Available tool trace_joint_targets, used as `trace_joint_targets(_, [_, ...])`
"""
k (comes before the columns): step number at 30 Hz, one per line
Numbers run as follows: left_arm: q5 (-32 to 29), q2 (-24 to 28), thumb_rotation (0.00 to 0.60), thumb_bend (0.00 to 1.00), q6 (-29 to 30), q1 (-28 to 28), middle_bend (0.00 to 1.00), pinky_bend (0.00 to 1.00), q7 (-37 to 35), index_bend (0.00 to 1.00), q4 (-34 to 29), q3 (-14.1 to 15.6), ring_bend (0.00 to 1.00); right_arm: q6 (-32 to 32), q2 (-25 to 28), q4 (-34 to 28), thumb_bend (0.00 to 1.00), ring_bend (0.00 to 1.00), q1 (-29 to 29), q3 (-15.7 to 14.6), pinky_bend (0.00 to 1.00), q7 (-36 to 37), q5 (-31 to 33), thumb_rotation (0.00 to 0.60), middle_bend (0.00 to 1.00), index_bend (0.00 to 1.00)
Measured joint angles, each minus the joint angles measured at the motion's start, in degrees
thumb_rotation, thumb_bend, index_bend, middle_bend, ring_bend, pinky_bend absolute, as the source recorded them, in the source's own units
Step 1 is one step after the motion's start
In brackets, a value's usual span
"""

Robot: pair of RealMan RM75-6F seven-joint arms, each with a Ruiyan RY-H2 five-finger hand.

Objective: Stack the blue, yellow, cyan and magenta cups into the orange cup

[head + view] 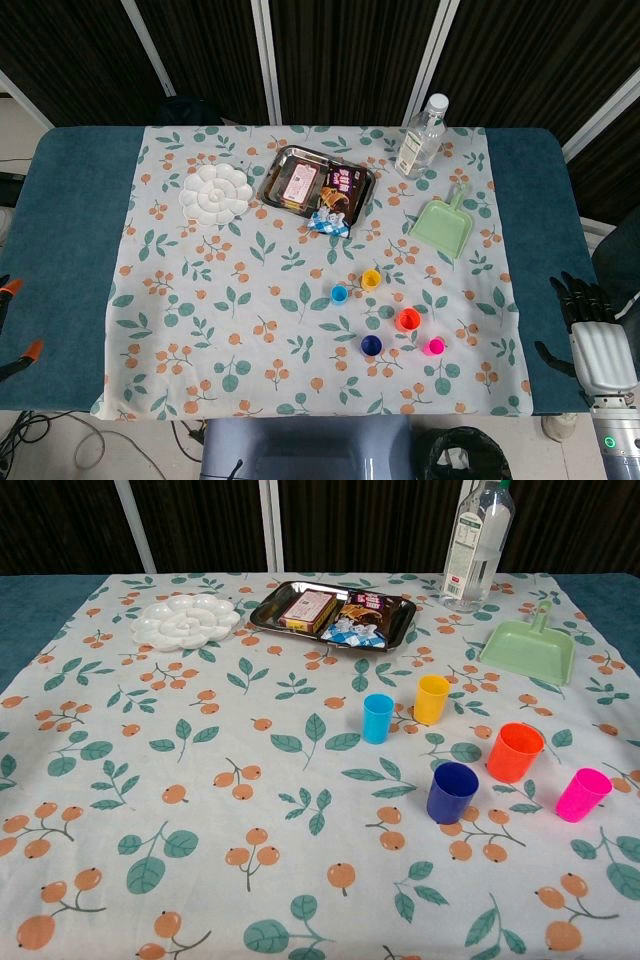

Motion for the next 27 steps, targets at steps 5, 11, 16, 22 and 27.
trace_joint_targets(5, [0.1,0.0,0.6,0.19,-0.2,0.0,0.1,0.0,0.1,0.15,0.0,0.1,0.0,-0.1,0.1,-0.1,0.31,0.05,0.1,-0.2,0.06,0.3,-0.4,0.6,0.0,0.0])
trace_joint_targets(11, [0.2,0.0,0.6,0.19,0.0,0.0,0.1,0.0,-0.1,0.15,0.0,0.1,0.0,-0.5,0.2,-0.3,0.31,0.05,0.1,-0.3,0.06,0.7,-0.4,0.6,0.0,0.0])
trace_joint_targets(16, [0.1,0.1,0.6,0.19,0.1,0.1,0.1,0.0,-0.1,0.15,-0.1,0.0,0.0,-1.2,0.5,-0.6,0.31,0.05,0.3,-0.5,0.06,1.9,-0.5,0.6,0.0,0.0])
trace_joint_targets(22, [0.2,0.1,0.6,0.19,0.1,0.1,0.1,0.0,0.1,0.15,-0.1,0.0,0.0,-1.6,0.7,-0.7,0.31,0.05,0.4,-0.6,0.06,2.0,-0.1,0.6,0.0,0.0])
trace_joint_targets(27, [0.1,0.1,0.6,0.19,0.1,0.1,0.1,0.0,0.0,0.15,-0.1,0.0,0.0,-1.8,0.7,-0.9,0.31,0.05,0.4,-0.7,0.06,1.8,-0.1,0.6,0.0,0.0])
